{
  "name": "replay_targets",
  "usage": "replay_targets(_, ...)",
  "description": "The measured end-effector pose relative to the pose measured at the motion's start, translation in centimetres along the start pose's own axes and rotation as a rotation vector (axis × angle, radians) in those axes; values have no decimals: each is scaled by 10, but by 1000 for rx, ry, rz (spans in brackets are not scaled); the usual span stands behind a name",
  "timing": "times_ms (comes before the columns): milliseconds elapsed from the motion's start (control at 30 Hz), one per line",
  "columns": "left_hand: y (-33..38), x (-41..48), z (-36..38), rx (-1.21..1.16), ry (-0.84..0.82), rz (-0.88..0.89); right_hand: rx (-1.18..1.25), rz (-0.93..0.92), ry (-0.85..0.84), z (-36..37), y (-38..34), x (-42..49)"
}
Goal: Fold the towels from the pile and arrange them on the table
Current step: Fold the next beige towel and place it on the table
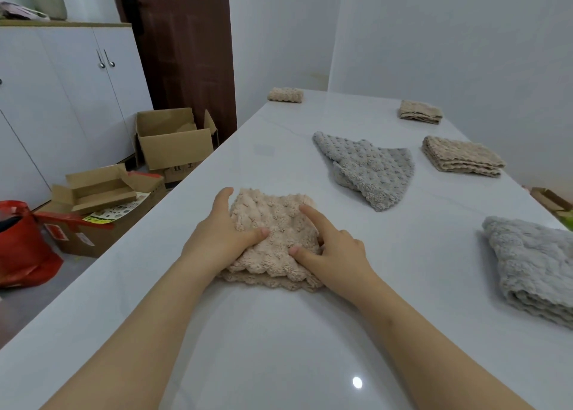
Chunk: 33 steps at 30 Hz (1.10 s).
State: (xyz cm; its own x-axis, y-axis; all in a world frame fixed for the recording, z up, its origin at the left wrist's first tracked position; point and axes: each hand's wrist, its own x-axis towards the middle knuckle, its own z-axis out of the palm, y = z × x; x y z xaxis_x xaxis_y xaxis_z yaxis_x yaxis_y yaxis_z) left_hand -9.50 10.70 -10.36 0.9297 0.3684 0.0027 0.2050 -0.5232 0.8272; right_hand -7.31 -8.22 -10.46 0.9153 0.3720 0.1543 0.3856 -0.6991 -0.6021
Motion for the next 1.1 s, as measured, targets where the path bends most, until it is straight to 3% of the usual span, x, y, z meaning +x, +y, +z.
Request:
replay_targets(100, 2, 0, 0, -184, -11, 46, 144, -25, 27, -3, -1, -1)
replay_targets(333, -5, 6, 0, -319, -24, 57, 590, 42, 71, -5, 10, 14)
replay_targets(533, -5, -4, 1, -382, 7, -40, 698, 120, 83, -5, 6, 4)
replay_targets(833, 13, -32, -24, -530, -165, -394, 985, 635, -59, -21, -33, -21)
replay_targets(933, 10, -40, -36, -559, -195, -422, 1072, 773, -146, -23, -49, -17)
replay_targets(1100, -6, -25, -82, -578, -113, -375, 1157, 835, -220, -4, -93, 7)
